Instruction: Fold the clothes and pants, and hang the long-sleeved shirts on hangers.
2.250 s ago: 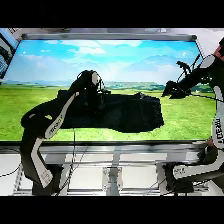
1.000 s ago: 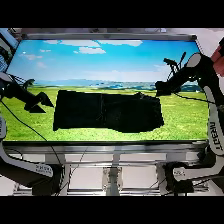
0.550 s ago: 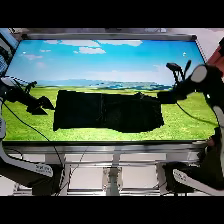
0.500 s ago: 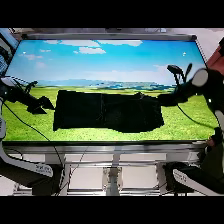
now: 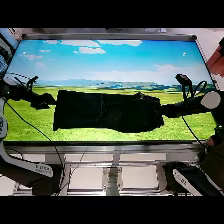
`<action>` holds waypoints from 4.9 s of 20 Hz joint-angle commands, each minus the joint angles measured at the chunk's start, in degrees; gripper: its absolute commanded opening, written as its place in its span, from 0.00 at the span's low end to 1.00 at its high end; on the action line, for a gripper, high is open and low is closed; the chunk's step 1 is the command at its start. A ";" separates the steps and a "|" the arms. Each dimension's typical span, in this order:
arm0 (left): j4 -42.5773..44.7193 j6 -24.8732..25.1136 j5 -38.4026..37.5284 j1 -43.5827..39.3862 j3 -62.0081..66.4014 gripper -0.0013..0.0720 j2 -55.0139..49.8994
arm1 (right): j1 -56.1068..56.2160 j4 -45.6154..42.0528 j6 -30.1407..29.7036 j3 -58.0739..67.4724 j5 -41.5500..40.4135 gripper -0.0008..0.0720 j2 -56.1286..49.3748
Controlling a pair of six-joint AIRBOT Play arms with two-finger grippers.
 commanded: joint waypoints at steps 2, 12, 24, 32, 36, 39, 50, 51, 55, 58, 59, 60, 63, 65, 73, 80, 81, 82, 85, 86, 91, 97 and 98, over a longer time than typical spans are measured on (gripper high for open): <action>-0.31 0.02 1.27 -2.78 -0.02 0.91 -2.40 | 0.07 2.67 0.50 -0.35 -0.26 0.04 0.85; -0.28 0.24 -0.02 -7.28 0.00 0.26 -4.66 | 0.07 2.69 0.50 -0.35 -0.33 0.04 0.85; 17.97 -1.09 -4.76 -7.34 0.20 0.06 19.06 | 0.07 4.28 0.48 -0.35 -3.41 0.04 0.85; 17.97 -3.76 -8.55 -15.28 8.24 0.06 26.12 | 0.07 4.42 0.48 -0.35 -4.26 0.04 0.85; 17.99 -7.85 -8.96 -23.19 12.74 0.06 25.11 | 0.07 4.42 0.46 -0.35 -4.66 0.04 0.85; 17.97 -11.98 -11.19 -28.46 17.14 0.06 21.49 | 0.07 4.39 0.35 -0.35 -4.74 0.04 0.85; -13.05 -19.34 -7.54 -40.48 21.62 0.06 9.53 | 0.07 4.33 0.24 -0.35 -6.60 0.04 0.85; -17.03 -19.34 -5.44 -40.76 21.59 0.06 8.96 | 0.07 4.33 0.22 -0.35 -6.62 0.04 0.85; -23.71 -19.34 -2.80 -42.51 21.59 0.06 5.95 | 0.07 3.91 0.00 -0.35 -6.64 0.04 0.85; -23.71 -19.32 -2.67 -45.35 21.59 0.06 2.89 | 0.07 3.74 0.00 -0.35 -6.64 0.04 0.85; -23.71 -19.30 -2.27 -46.45 21.59 0.06 1.77 | 0.07 3.69 -0.02 -0.35 -6.64 0.04 0.85; -23.74 -19.28 -1.27 -47.65 21.59 0.07 0.52 | 0.07 3.69 -0.04 -0.35 -6.64 0.04 0.85; -25.35 -17.49 3.28 -50.71 21.59 0.07 -2.40 | 0.07 3.63 -0.13 -0.35 -6.64 0.04 0.85; -26.51 -16.68 5.68 -52.39 21.59 0.07 -3.85 | 0.07 3.52 -0.11 -0.35 -6.62 0.04 0.85; -31.80 -11.28 5.88 -55.04 21.57 0.66 -8.41 | 0.07 3.41 -0.15 -0.37 -6.64 0.04 0.85; -37.22 -5.86 3.52 -51.52 21.59 0.68 -8.35 | 0.07 0.61 -1.68 -0.52 -8.26 0.61 0.28; -35.15 -6.75 3.08 -49.92 21.59 0.68 -7.80 | 0.07 0.79 -1.77 -0.52 -8.85 0.81 -0.63; -30.45 -8.83 2.97 -48.46 21.57 0.68 -6.88 | 0.07 1.07 -2.14 -0.52 -9.40 0.87 -2.23; -5.35 -16.59 -1.40 -45.35 21.55 0.68 -2.78 | 0.07 5.16 -5.81 -0.52 -11.58 0.88 -10.43; 2.93 -18.38 -4.00 -44.85 21.53 0.68 -1.53 | 0.07 7.76 -7.41 -0.50 -12.59 0.88 -14.14; 26.97 -20.68 -8.79 -43.10 16.06 0.68 5.40 | 0.09 18.86 -14.45 0.42 -14.93 0.88 -31.17; 26.97 -20.87 -0.72 -39.28 -3.76 0.68 15.69 | 0.09 28.37 -19.69 0.48 -15.65 0.79 -37.81; 26.97 -20.87 -0.33 -38.91 -6.16 0.68 16.57 | 0.09 29.00 -19.80 0.48 -15.65 0.57 -37.79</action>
